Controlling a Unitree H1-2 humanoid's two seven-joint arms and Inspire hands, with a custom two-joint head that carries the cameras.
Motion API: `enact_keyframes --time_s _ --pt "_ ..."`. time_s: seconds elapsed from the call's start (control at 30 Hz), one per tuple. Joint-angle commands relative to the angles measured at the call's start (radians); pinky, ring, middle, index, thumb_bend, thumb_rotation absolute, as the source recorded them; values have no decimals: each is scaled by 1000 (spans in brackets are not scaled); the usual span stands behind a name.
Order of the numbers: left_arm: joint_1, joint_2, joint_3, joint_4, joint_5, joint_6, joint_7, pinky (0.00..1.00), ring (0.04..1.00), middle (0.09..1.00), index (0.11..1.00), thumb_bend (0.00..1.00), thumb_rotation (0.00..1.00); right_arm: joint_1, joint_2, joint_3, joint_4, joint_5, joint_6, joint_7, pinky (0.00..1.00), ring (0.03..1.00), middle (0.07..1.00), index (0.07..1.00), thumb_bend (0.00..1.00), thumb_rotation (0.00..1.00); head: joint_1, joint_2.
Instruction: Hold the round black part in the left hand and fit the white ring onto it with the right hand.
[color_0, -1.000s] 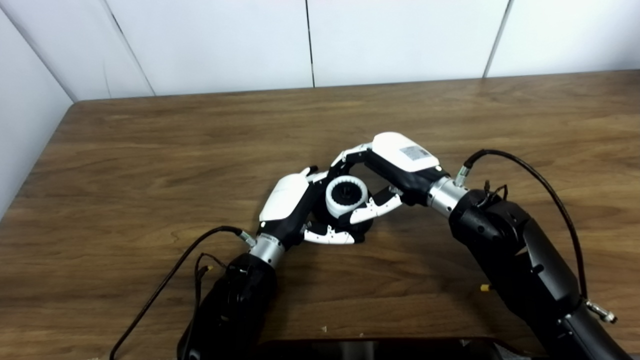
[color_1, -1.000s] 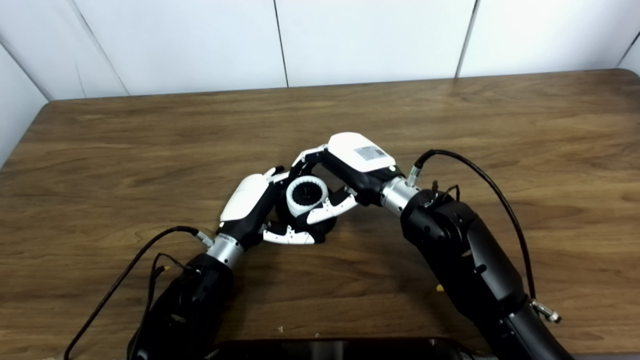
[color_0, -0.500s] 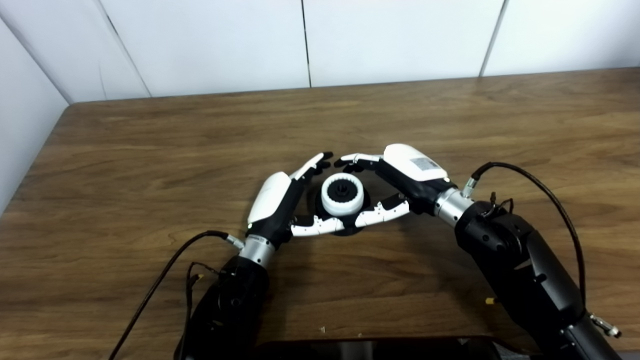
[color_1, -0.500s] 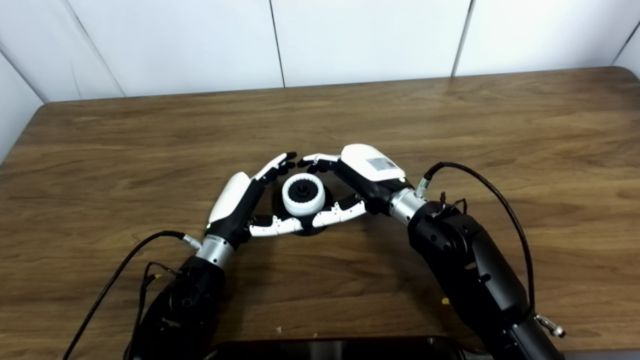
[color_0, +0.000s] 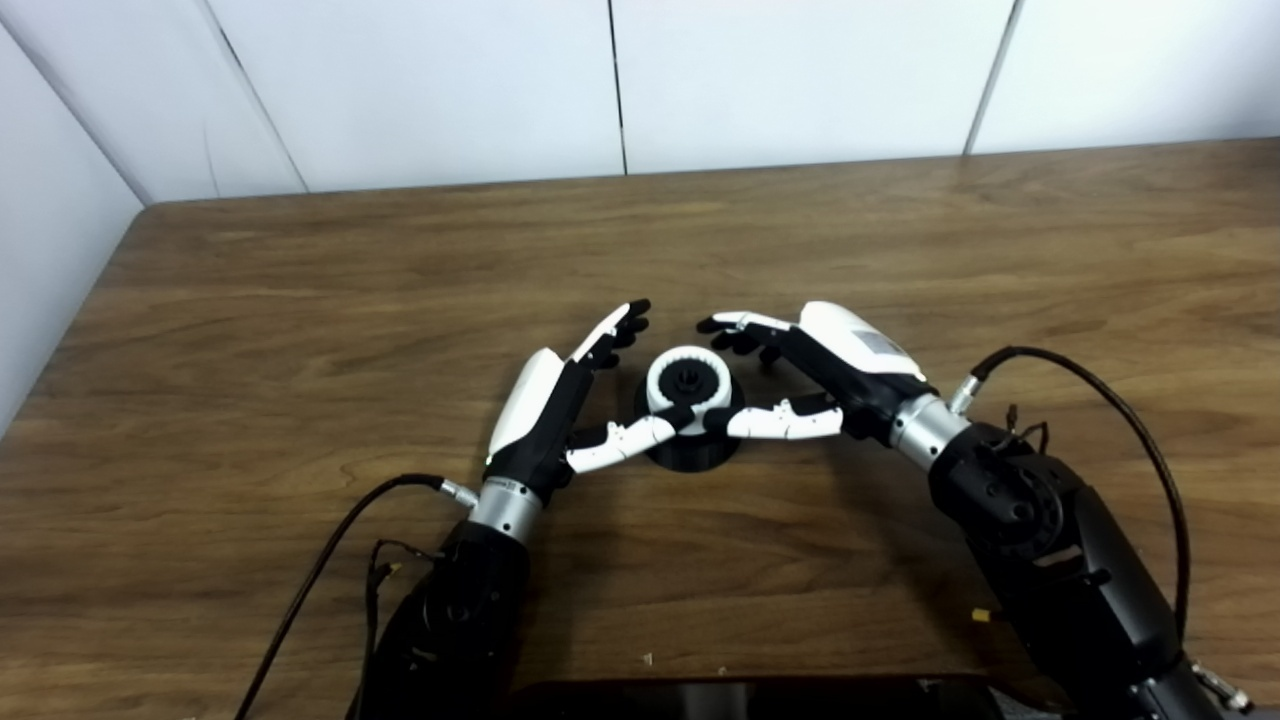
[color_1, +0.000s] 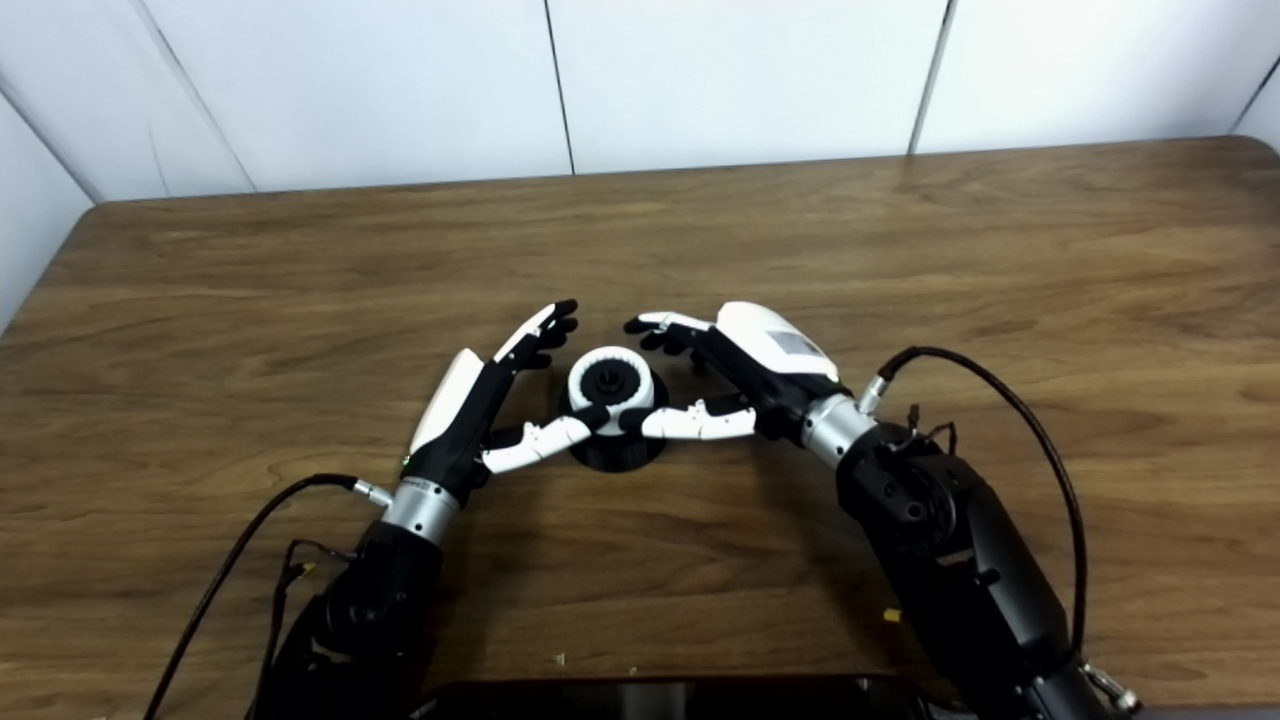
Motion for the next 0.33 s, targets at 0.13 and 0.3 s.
enact_keyframes --time_s 0.13,0.3 --pt "17 2 21 -5 -23 -42 24 810 874 873 894 918 951 -4 11 -36 -11 35 -10 -59 692 778 815 860 705 863 1 0" --pt "27 -16 48 16 -79 -103 48 803 852 847 863 825 958 25 29 -71 2 91 -8 -93 660 778 814 842 687 874 3 -1"
